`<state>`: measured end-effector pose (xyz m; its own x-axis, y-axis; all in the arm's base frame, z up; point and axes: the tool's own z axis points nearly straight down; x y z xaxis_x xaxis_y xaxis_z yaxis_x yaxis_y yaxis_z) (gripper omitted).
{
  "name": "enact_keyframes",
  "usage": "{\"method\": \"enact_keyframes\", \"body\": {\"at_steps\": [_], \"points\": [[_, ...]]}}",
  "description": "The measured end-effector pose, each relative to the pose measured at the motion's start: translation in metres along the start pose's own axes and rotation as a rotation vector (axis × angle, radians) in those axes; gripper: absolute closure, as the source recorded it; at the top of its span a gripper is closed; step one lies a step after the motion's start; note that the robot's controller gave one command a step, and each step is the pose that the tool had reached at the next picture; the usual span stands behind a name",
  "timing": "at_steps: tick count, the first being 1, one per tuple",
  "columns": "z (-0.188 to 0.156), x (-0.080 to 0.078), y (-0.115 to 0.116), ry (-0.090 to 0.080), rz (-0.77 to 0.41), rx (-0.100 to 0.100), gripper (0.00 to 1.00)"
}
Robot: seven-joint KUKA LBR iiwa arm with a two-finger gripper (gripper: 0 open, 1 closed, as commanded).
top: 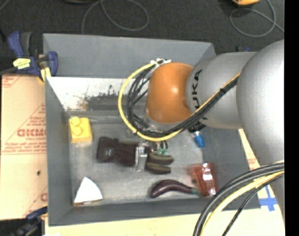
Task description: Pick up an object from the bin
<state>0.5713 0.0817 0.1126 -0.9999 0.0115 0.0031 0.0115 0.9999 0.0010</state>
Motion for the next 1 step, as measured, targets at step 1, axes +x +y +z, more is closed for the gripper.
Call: {"method": "enact_keyframes", "body": {"at_steps": [1], "points": [[-0.0035,-0.0072,0.0098,-0.012,0.061,-0.003,0.00]]}}
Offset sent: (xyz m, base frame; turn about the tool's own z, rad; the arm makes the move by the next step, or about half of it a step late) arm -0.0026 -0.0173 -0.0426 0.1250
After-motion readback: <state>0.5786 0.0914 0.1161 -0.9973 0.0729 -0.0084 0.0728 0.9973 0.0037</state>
